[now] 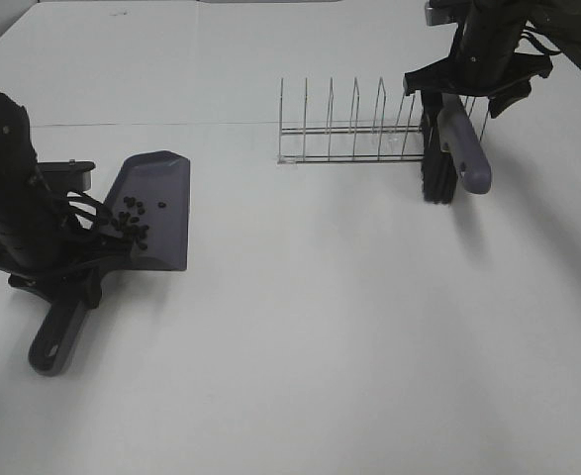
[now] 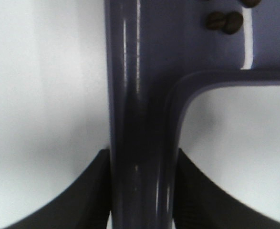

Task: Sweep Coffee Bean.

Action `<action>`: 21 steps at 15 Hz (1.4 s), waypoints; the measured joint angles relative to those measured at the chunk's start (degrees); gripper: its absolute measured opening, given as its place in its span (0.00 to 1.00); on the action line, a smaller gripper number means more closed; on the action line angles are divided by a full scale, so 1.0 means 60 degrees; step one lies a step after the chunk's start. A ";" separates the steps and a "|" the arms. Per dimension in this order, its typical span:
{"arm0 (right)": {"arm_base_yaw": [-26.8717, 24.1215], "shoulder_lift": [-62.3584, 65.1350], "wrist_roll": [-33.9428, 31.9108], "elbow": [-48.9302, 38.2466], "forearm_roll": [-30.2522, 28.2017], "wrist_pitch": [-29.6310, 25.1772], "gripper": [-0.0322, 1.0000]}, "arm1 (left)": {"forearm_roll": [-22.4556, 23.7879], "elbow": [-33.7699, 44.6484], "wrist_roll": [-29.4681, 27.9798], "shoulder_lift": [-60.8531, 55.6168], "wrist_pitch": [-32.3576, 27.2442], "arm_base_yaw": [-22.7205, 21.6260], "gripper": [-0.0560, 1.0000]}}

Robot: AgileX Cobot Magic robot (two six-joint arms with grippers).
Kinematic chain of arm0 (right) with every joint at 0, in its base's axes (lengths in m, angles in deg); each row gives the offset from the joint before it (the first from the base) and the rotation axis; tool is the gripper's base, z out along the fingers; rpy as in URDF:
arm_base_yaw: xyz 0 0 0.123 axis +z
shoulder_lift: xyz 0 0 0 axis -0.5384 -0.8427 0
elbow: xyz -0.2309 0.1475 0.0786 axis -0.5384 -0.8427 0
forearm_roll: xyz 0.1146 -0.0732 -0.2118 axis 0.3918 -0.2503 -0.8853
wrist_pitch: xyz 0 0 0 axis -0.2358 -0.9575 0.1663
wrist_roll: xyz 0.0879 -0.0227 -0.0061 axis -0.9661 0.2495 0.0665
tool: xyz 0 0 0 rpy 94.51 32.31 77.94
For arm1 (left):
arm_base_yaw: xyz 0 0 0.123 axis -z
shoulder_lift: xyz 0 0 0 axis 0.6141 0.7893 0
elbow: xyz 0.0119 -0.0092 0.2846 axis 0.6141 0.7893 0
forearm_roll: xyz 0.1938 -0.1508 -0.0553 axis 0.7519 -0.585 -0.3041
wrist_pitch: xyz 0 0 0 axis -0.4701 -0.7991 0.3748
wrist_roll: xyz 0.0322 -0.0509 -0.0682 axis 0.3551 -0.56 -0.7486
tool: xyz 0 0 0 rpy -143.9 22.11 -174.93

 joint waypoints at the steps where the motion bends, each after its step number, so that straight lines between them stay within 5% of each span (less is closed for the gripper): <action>1: -0.0010 0.0000 -0.0010 0.0000 -0.0029 -0.0115 0.80 | -0.0010 0.0000 0.0000 0.0000 0.0057 0.0000 0.36; 15: -0.0010 0.0000 -0.0010 0.0000 -0.0038 -0.1060 0.81 | -0.0592 -0.0286 -0.0010 0.0086 0.0621 0.1079 0.36; 18: -0.0010 0.0306 -0.0010 0.0000 -0.0038 -0.1155 0.81 | -0.0668 -0.0306 -0.0010 0.0029 0.0592 0.1089 0.68; 21: -0.0010 0.1241 0.0286 0.0010 0.0468 -0.1289 0.81 | -0.0659 -0.0286 -0.0010 -0.0477 0.0544 0.1089 0.79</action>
